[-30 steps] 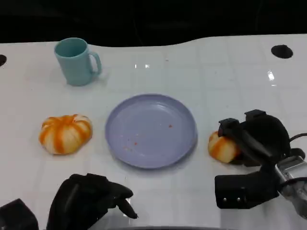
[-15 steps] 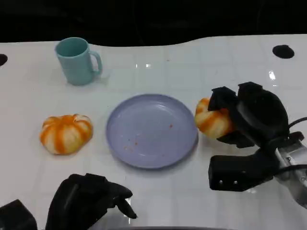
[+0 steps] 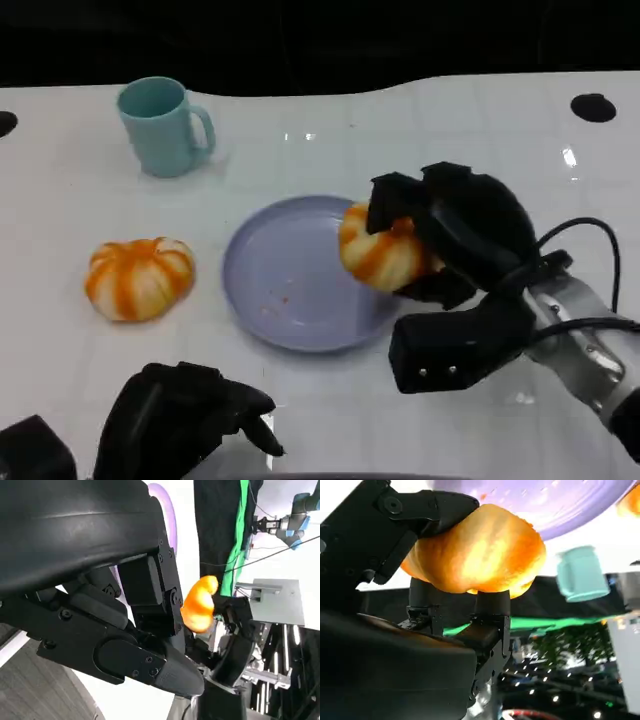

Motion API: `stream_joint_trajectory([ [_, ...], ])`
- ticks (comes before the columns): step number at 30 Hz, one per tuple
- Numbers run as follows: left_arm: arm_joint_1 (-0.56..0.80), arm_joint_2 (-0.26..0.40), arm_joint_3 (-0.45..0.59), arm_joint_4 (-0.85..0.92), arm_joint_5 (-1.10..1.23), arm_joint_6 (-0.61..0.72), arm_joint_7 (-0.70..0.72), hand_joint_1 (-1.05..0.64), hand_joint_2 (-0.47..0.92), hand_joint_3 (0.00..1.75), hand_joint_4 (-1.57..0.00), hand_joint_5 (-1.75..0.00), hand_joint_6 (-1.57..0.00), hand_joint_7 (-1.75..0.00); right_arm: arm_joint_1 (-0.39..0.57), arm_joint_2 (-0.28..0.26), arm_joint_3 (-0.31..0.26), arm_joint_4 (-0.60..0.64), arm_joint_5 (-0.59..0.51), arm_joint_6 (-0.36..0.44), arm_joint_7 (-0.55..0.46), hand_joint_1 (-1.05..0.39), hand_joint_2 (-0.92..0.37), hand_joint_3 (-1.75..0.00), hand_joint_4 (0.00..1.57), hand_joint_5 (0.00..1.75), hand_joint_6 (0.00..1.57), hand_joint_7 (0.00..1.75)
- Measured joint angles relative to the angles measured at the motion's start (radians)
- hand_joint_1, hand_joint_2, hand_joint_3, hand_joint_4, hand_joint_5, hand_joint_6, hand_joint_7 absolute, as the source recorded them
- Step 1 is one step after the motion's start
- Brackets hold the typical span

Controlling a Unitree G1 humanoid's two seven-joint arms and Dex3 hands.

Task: Grasp the bread from the table and place it into the plate.

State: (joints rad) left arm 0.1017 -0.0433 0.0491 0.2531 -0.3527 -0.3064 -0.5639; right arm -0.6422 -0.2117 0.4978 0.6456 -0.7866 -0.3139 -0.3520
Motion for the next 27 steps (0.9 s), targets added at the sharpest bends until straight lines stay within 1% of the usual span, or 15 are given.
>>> stream_joint_trajectory([
  [1, 0.0, 0.0, 0.0, -0.001, -0.001, 0.001, 0.0, -0.94, 0.9, 0.0, -1.2, -0.96, -1.55, 0.0, -0.008, 0.009, 0.003, 0.016, 0.0, -0.01, -0.001, -0.2, -0.35, -1.13, 0.97, 1.75, 0.78, 1.63],
  [2, 0.001, 0.0, 0.0, -0.001, -0.002, 0.001, 0.0, -0.94, 0.9, 0.0, -1.21, -0.96, -1.55, -0.01, -0.017, 0.017, 0.008, 0.034, 0.0, -0.022, -0.003, -0.21, -0.42, -0.94, 0.96, 1.75, 0.78, 1.58],
  [3, 0.001, 0.0, 0.0, -0.002, -0.002, 0.001, 0.0, -0.94, 0.9, 0.0, -1.21, -0.96, -1.55, -0.01, -0.028, 0.027, 0.011, 0.053, 0.0, -0.031, -0.005, -0.21, -0.46, -0.84, 0.96, 1.75, 0.79, 1.55],
  [4, 0.002, 0.0, -0.001, -0.002, -0.002, 0.001, 0.0, -0.95, 0.9, 0.0, -1.22, -0.96, -1.56, -0.01, -0.037, 0.038, 0.014, 0.07, 0.001, -0.034, -0.006, -0.19, -0.48, -0.8, 0.96, 1.75, 0.85, 1.38],
  [6, 0.005, -0.001, -0.002, -0.002, -0.002, 0.0, 0.0, -0.96, 0.91, 0.0, -1.22, -0.96, -1.56, -0.01, -0.06, 0.058, 0.02, 0.113, 0.0, -0.041, -0.013, -0.19, -0.48, -0.83, 0.96, 1.75, 0.89, 1.31],
  [8, 0.009, -0.001, -0.004, -0.002, -0.002, 0.0, 0.0, -0.96, 0.9, 0.0, -1.22, -0.95, -1.56, -0.01, -0.081, 0.078, 0.022, 0.156, 0.0, -0.05, -0.025, -0.16, -0.4, -1.02, 0.96, 1.75, 0.8, 1.54],
  [11, 0.012, -0.001, -0.005, -0.002, -0.002, 0.001, 0.0, -0.95, 0.9, 0.0, -1.21, -0.95, -1.55, 0.0, -0.113, 0.111, 0.023, 0.232, 0.006, -0.065, -0.042, -0.14, -0.36, -1.13, 0.95, 1.75, 0.75, 1.65],
  [13, 0.011, -0.001, -0.006, -0.001, -0.002, 0.0, 0.0, -0.95, 0.91, 0.0, -1.21, -0.95, -1.55, 0.0, -0.139, 0.142, 0.021, 0.293, 0.021, -0.069, -0.049, -0.12, -0.36, -1.14, 0.93, 1.75, 0.78, 1.51],
  [15, 0.008, -0.001, -0.008, 0.001, -0.002, 0.0, 0.0, -0.96, 0.9, 0.0, -1.21, -0.95, -1.55, -0.01, -0.163, 0.167, 0.014, 0.344, 0.04, -0.072, -0.049, -0.14, -0.43, -1.03, 0.82, 1.72, 0.83, 1.11],
  [16, 0.007, -0.001, -0.008, 0.001, -0.002, 0.0, 0.0, -0.96, 0.9, 0.0, -1.21, -0.95, -1.55, -0.01, -0.172, 0.175, 0.01, 0.362, 0.05, -0.073, -0.048, -0.18, -0.52, -0.86, 0.74, 1.43, 0.82, 0.87],
  [17, 0.007, -0.001, -0.008, 0.002, -0.002, 0.0, 0.0, -0.96, 0.9, 0.0, -1.22, -0.95, -1.56, -0.01, -0.18, 0.182, 0.005, 0.374, 0.063, -0.073, -0.043, -0.25, -0.66, -0.6, 0.67, 0.97, 0.76, 0.52],
  [18, 0.007, -0.001, -0.009, 0.002, -0.002, 0.0, 0.0, -0.96, 0.9, 0.0, -1.22, -0.95, -1.56, -0.01, -0.186, 0.186, 0.003, 0.38, 0.067, -0.07, -0.034, -0.29, -0.76, -0.44, 0.66, 0.71, 0.74, 0.33],
  [20, 0.007, -0.002, -0.01, 0.003, -0.002, 0.0, 0.0, -0.95, 0.9, 0.0, -1.22, -0.95, -1.56, -0.01, -0.196, 0.186, 0.009, 0.384, 0.066, -0.055, 0.0, -0.39, -0.88, -0.25, 0.48, 0.35, 0.57, 0.07],
  [23, 0.007, -0.003, -0.011, 0.004, -0.002, 0.0, 0.0, -0.95, 0.9, 0.0, -1.22, -0.95, -1.56, -0.01, -0.198, 0.179, 0.025, 0.381, 0.056, -0.042, 0.044, -0.55, -0.92, -0.24, 0.24, 0.17, 0.33, 0.01],
  [27, 0.007, -0.006, -0.013, 0.004, -0.001, -0.001, 0.0, -0.97, 0.9, 0.0, -1.23, -0.95, -1.56, -0.01, -0.198, 0.166, 0.04, 0.352, 0.042, -0.006, 0.085, -0.65, -0.92, -0.26, 0.1, 0.11, 0.23, 0.0],
])
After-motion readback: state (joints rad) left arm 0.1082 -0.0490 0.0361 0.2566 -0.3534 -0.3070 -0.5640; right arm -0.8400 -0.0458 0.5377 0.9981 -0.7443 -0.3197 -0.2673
